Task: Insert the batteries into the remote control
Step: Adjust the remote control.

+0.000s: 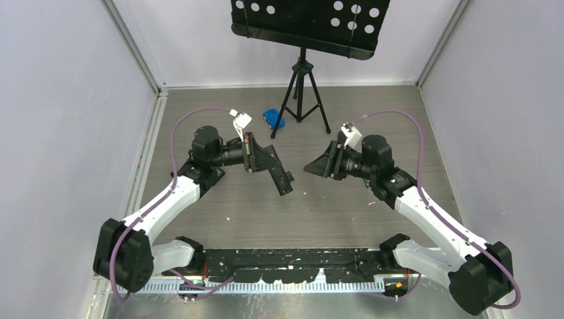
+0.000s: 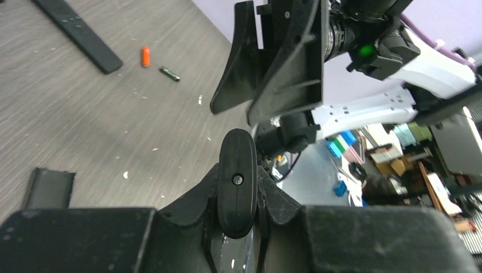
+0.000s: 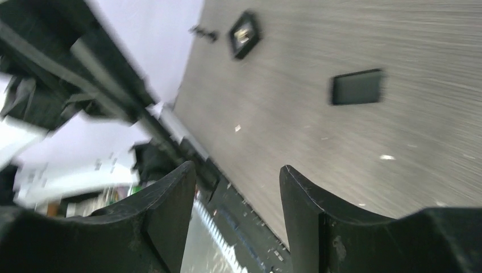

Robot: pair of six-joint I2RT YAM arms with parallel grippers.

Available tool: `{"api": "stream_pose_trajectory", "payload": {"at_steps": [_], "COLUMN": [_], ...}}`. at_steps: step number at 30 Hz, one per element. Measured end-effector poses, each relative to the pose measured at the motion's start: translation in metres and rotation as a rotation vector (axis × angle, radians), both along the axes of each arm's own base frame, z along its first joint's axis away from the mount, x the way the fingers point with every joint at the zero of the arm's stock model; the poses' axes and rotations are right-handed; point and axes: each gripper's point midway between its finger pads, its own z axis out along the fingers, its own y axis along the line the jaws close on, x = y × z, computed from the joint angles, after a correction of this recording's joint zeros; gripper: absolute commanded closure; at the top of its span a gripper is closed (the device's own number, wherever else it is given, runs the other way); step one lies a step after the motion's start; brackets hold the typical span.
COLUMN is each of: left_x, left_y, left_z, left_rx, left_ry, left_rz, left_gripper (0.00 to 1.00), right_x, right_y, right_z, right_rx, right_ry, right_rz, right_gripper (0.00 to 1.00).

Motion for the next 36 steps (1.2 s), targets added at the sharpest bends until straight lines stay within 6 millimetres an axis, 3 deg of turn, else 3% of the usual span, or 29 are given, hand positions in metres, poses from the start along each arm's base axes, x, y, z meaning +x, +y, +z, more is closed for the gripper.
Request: {"api": "stream_pose_trajectory", "payload": {"at_steps": [7, 11, 14, 17, 22, 25, 28, 30, 31, 34, 36], "left_x": [-0.012, -0.019, -0.023, -0.026, -0.02, -0.012, -0.008, -0.006, -0.006, -0.006, -0.005], "left_y": [-0.007, -0.008, -0.008, -0.008, -0.008, -0.007, -0.006, -0.005, -0.005, -0.005, -0.005], "left_z": [0.019, 0.034, 0.044, 0.053, 0.067, 0.072, 0.074, 0.076, 0.077, 0.078, 0.076], "left_rx": [-0.088, -0.131, -0.16, -0.186, -0.248, -0.299, -0.329, -0.34, -0.343, -0.347, -0.339], "left_ry": [0.019, 0.014, 0.009, 0.012, 0.061, 0.094, 0.117, 0.123, 0.123, 0.11, 0.101], "left_rz": [-0.107, -0.146, -0.168, -0.181, -0.129, -0.072, -0.039, -0.027, -0.024, -0.025, -0.022], "left_gripper": [1.0, 1.0, 0.97, 0.79, 0.64, 0.64, 0.8, 0.97, 1.0, 1.0, 1.0], "right_x": [-0.069, -0.088, -0.091, -0.088, -0.083, -0.077, -0.073, -0.072, -0.072, -0.073, -0.071], "right_y": [0.058, 0.079, 0.086, 0.089, 0.096, 0.098, 0.101, 0.103, 0.104, 0.104, 0.103], "right_z": [0.025, 0.027, 0.027, 0.033, 0.05, 0.055, 0.058, 0.062, 0.065, 0.066, 0.062], "right_rx": [0.075, 0.067, 0.071, 0.093, 0.171, 0.217, 0.254, 0.275, 0.289, 0.295, 0.275], "right_ry": [-0.128, -0.148, -0.159, -0.174, -0.214, -0.205, -0.183, -0.184, -0.184, -0.181, -0.173], "right_rz": [0.4, 0.516, 0.537, 0.526, 0.485, 0.437, 0.413, 0.411, 0.413, 0.416, 0.404], "right_gripper": [0.39, 0.51, 0.68, 0.8, 0.86, 0.87, 0.87, 0.84, 0.79, 0.47, 0.33]}}
